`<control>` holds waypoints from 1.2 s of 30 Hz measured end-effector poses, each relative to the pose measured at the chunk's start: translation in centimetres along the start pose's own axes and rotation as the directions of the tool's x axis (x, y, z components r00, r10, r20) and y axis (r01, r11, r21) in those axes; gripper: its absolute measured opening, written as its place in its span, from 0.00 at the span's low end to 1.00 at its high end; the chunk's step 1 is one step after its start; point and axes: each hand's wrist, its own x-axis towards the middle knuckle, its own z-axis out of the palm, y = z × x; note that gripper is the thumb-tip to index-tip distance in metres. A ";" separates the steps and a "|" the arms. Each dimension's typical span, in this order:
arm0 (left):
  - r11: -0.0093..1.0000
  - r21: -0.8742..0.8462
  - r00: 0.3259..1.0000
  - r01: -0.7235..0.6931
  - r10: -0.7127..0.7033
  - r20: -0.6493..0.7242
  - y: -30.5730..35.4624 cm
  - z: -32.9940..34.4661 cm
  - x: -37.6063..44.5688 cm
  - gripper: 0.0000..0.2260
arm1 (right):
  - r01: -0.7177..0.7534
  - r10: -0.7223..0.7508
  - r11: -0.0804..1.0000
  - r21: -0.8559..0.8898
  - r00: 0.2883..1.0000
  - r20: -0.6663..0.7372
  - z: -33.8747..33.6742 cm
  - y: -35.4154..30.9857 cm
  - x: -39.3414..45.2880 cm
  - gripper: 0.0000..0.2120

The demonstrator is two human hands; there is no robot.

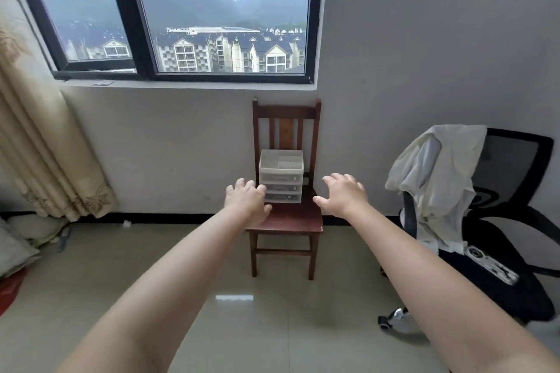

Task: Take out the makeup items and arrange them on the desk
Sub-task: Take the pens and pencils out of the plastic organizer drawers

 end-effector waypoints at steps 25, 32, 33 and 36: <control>0.981 -0.057 0.972 -0.183 0.190 0.140 -11.9 21.9 59.3 0.25 | -0.255 0.242 0.967 0.022 0.939 0.246 30.2 1.0 52.6 0.26; 0.942 -0.160 0.939 -0.295 0.317 0.132 -11.5 31.8 64.5 0.26 | -0.737 0.531 0.361 0.571 0.666 0.524 41.1 1.7 57.6 0.19; 0.928 -0.152 0.930 -0.341 0.356 0.090 -11.6 32.6 64.7 0.25 | -0.760 0.548 0.132 0.637 0.591 0.592 42.0 1.5 58.6 0.18; 0.905 -0.091 0.910 -0.415 0.413 -0.045 -11.7 34.0 65.0 0.22 | -0.505 0.496 -0.566 0.651 0.422 0.759 43.6 1.3 60.9 0.14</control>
